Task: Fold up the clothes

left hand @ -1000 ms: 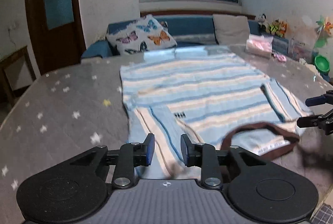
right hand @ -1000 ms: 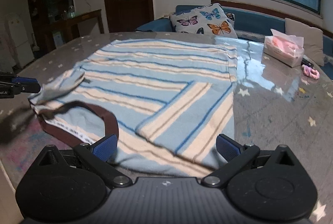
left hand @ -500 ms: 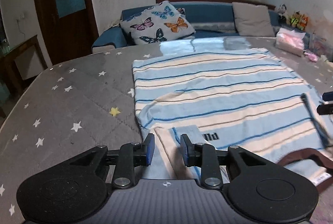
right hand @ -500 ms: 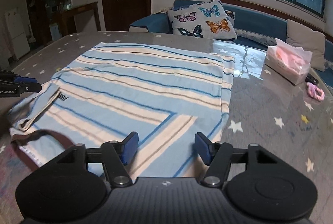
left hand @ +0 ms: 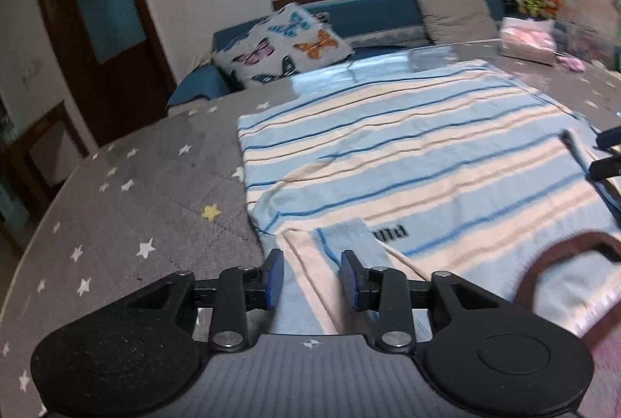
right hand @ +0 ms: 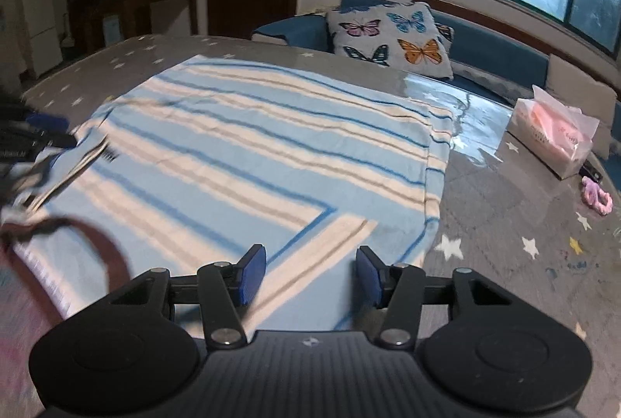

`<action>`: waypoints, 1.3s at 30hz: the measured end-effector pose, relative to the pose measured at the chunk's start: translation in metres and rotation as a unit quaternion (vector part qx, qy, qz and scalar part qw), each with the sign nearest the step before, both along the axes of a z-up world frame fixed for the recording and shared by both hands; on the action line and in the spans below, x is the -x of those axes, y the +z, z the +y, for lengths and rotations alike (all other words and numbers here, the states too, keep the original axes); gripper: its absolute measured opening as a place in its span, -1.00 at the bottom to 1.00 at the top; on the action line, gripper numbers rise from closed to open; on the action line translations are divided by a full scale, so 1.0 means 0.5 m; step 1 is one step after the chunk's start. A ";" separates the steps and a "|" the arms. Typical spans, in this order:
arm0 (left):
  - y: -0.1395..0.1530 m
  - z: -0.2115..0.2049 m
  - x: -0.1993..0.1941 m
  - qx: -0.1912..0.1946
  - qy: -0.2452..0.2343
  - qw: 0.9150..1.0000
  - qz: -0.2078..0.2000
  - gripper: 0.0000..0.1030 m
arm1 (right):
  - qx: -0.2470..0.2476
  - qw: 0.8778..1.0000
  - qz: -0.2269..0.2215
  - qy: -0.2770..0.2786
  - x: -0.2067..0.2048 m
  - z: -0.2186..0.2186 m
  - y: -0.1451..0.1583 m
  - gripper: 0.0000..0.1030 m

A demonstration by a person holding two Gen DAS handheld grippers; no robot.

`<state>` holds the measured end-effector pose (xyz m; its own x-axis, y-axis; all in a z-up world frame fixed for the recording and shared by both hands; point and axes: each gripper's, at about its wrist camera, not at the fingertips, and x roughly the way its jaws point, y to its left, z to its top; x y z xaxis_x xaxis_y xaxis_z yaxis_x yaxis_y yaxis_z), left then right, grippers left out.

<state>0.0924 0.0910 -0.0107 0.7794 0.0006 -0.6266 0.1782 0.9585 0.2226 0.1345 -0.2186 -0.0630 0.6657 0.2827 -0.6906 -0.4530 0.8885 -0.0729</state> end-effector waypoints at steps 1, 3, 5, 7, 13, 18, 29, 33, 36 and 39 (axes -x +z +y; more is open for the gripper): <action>0.000 -0.004 0.011 -0.004 -0.007 1.000 -0.001 -0.29 | 0.004 1.000 -0.002 0.005 0.015 0.000 0.000 0.02; -0.004 -0.013 0.033 -0.012 -0.024 1.000 0.000 -0.18 | 0.010 1.000 -0.003 0.016 0.040 -0.001 0.001 0.02; -0.014 -0.021 0.049 -0.021 -0.035 0.999 0.007 -0.15 | 0.020 1.000 -0.006 0.022 0.067 -0.001 0.000 0.02; -0.016 -0.029 0.067 -0.035 -0.040 0.999 -0.001 -0.15 | 0.026 0.999 -0.011 0.025 0.087 0.000 0.001 0.02; 0.007 -0.026 0.129 -0.046 -0.070 0.996 -0.012 -0.11 | 0.030 0.999 -0.010 0.044 0.141 -0.010 0.013 0.06; 0.010 -0.024 0.188 -0.069 -0.122 0.990 -0.011 0.02 | 0.038 0.996 -0.006 0.077 0.190 -0.020 0.024 0.26; -0.027 -0.035 0.192 -0.118 -0.180 0.977 -0.004 0.06 | 0.072 0.990 -0.009 0.119 0.194 -0.006 0.010 0.34; -0.025 -0.036 0.167 -0.110 -0.200 0.974 0.000 -0.09 | 0.062 0.990 0.001 0.123 0.168 -0.011 0.008 0.30; -0.026 -0.040 0.151 -0.098 -0.212 0.972 0.012 -0.53 | 0.051 0.991 0.007 0.124 0.151 -0.016 0.008 0.09; -0.031 -0.049 0.152 -0.103 -0.216 0.971 0.010 -0.74 | 0.036 0.991 0.022 0.126 0.139 -0.020 0.008 -0.22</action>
